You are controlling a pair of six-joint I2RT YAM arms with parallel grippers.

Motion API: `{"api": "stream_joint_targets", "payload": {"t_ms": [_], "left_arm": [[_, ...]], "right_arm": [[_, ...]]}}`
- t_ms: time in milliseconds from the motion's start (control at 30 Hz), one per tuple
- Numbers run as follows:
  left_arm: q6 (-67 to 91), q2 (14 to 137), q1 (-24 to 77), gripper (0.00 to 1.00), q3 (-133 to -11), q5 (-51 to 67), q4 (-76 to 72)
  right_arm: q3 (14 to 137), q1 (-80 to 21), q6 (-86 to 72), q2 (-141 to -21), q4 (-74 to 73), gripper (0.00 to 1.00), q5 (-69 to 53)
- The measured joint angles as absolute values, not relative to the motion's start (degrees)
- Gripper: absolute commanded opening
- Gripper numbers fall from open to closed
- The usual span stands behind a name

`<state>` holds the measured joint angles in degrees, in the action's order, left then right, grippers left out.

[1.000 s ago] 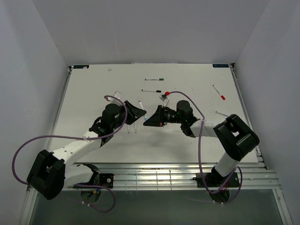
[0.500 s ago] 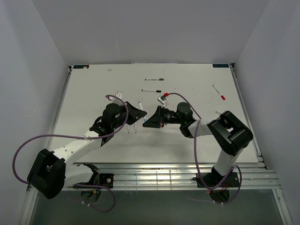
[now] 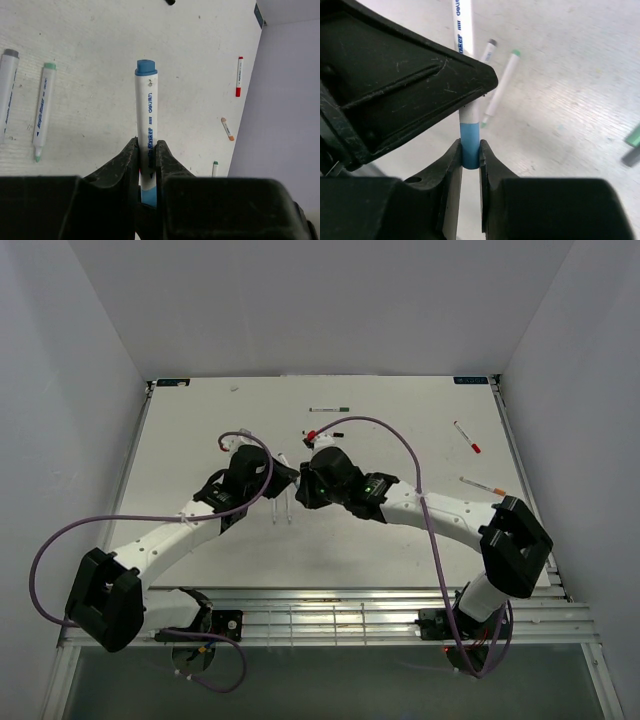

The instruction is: Open the pen caps

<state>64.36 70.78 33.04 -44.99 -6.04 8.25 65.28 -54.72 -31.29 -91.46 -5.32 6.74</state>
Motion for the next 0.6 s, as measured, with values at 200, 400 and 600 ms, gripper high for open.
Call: {"api": "stream_joint_targets", "payload": {"t_ms": [200, 400, 600], "left_arm": [[65.1, 72.7, 34.3, 0.00, -45.4, -5.1, 11.1], [65.2, 70.8, 35.5, 0.00, -43.9, -0.7, 7.5], [65.9, 65.6, 36.3, 0.00, -40.1, 2.3, 4.2]], "right_arm": [[60.7, -57.7, -23.7, -90.0, -5.0, 0.08, 12.8], [46.5, -47.2, -25.7, -81.9, 11.6, 0.08, -12.6], [36.6, -40.1, -39.0, -82.1, 34.0, 0.08, -34.2]]}}
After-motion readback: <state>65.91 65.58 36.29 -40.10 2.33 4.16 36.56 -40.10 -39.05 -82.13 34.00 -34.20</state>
